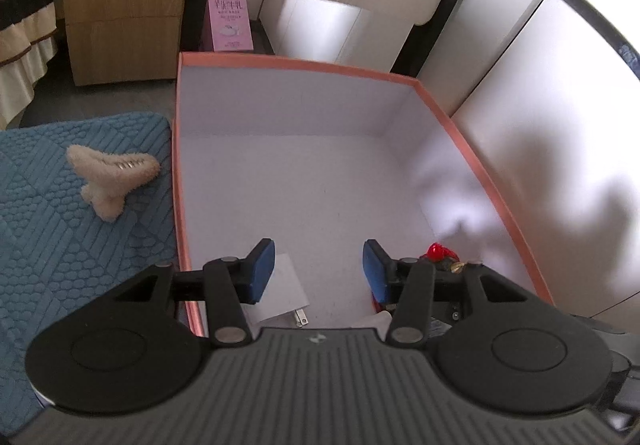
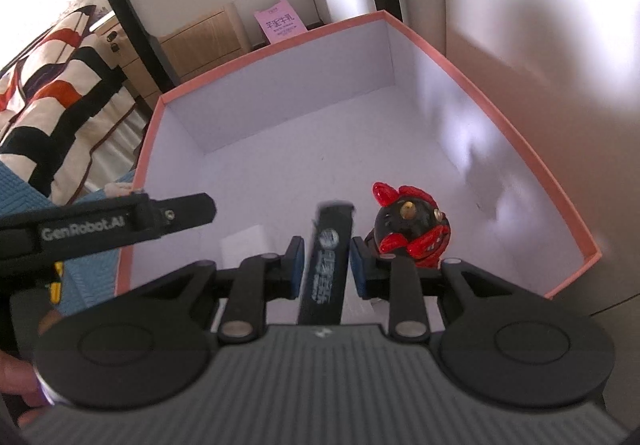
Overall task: Organize rigid objects
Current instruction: 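Open both grippers to drop the USB stick and charger into the box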
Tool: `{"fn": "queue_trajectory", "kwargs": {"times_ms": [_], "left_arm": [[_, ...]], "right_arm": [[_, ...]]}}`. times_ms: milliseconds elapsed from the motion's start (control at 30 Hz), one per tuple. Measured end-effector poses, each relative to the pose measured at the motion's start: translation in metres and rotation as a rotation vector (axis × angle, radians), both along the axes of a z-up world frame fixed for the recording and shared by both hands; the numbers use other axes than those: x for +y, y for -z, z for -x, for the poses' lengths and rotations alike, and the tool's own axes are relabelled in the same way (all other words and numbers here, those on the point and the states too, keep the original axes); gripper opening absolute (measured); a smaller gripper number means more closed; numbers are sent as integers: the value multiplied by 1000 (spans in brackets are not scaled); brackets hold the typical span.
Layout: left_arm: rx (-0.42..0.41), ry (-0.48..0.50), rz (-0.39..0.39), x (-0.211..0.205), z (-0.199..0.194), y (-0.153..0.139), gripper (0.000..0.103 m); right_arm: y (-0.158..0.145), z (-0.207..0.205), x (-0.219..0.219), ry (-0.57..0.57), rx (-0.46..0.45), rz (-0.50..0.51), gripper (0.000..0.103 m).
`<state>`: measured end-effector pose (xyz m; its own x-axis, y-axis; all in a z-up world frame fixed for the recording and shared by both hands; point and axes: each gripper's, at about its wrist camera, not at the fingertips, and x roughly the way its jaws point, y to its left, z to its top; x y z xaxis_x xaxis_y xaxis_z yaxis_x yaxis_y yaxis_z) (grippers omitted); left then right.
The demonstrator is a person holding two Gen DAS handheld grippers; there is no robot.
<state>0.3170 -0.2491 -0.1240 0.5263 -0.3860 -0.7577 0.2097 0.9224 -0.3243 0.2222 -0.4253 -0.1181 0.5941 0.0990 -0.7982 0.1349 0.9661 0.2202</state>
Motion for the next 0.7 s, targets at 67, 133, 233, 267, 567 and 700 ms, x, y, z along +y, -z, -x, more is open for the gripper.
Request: {"fn": "queue_trajectory", "kwargs": {"times_ms": [67,133,233,267,567,700], "left_arm": [[-17,-3,7,3,5,-8,55],[-34,-3,11,6,10,-16,55],[-70,-16,11,12,19,-30,55],[-85,-24,14,14,22,-36,55],[-211,-100,39,54,63,-91,55],[-264,-113,33,68,80,-116,55]], "right_arm": [[-4,0,2,-6,-4,16,29],[-9,2,5,-15,-19,23,30],[-21,5,10,-33,-51,17,33],[-25,7,11,-37,-64,14,33],[-71,27,33,-85,-205,9,33],[-90,37,41,-110,-257,6,33]]}}
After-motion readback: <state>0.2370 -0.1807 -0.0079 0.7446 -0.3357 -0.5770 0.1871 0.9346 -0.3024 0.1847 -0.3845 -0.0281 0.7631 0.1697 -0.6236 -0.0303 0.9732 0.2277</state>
